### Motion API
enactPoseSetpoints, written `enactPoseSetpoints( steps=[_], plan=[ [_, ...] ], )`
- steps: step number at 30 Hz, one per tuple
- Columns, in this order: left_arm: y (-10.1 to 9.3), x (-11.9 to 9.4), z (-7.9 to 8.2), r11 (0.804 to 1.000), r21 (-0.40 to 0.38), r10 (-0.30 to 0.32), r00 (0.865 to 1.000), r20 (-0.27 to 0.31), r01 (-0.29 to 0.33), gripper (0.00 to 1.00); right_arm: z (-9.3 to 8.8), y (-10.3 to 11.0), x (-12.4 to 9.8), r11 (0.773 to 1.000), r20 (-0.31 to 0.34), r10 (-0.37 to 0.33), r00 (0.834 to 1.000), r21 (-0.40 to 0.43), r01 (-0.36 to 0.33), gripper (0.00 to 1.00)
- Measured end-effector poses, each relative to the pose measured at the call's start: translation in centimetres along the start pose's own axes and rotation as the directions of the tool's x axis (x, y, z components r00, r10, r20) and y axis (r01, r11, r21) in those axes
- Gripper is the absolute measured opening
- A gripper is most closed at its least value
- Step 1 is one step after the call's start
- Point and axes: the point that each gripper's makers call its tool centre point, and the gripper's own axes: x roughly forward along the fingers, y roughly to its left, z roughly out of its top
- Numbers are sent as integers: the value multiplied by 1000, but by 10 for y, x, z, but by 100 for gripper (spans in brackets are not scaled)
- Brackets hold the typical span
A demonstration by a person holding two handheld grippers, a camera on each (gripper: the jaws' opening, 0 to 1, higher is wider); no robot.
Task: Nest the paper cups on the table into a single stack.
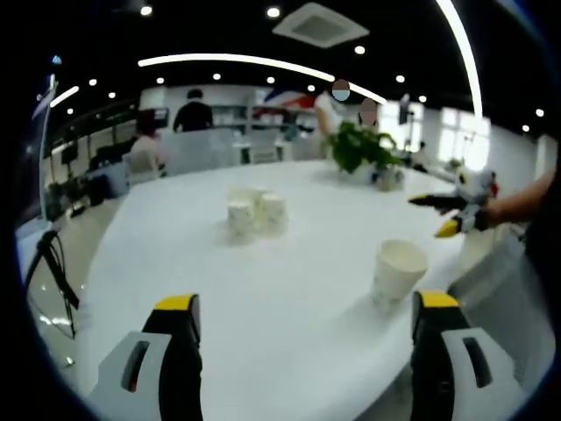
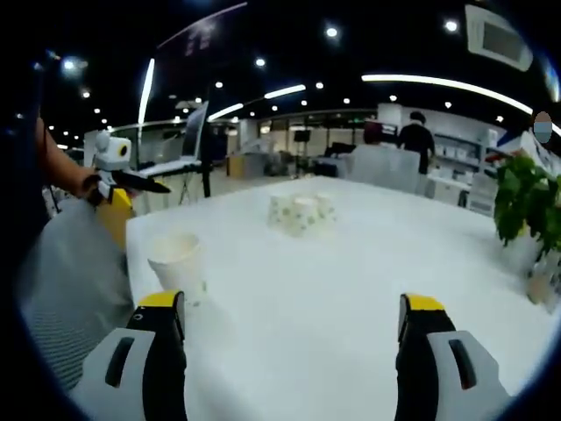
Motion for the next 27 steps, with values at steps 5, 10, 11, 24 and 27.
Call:
enactPoseSetpoints(
  steps=[5, 10, 11, 24, 27],
  plan=[
    [12, 7, -4, 1000, -7, 4, 1000, -20, -4, 99, -4, -8, 0, 1000, -13, -11, 1000, 5, 11, 100],
    [24, 17, -3, 1000, -17, 1, 1000, -17, -1, 99, -1, -12, 2, 1000, -10, -16, 1000, 6, 16, 100],
    [26, 22, -4, 1000, -14, 2, 1000, -24, -3, 99, -1, -13, 2, 1000, -10, -17, 1000, 7, 17, 100],
    [46, 85, 3, 1000, 5, -23, 998, -52, 23, 99, -2, -19, 1, 999, -16, -29, 999, 27, 29, 99],
    [50, 107, 8, 999, 13, -35, 998, -50, 35, 99, 0, -22, -1, 999, -16, -38, 999, 29, 38, 99]
  ],
)
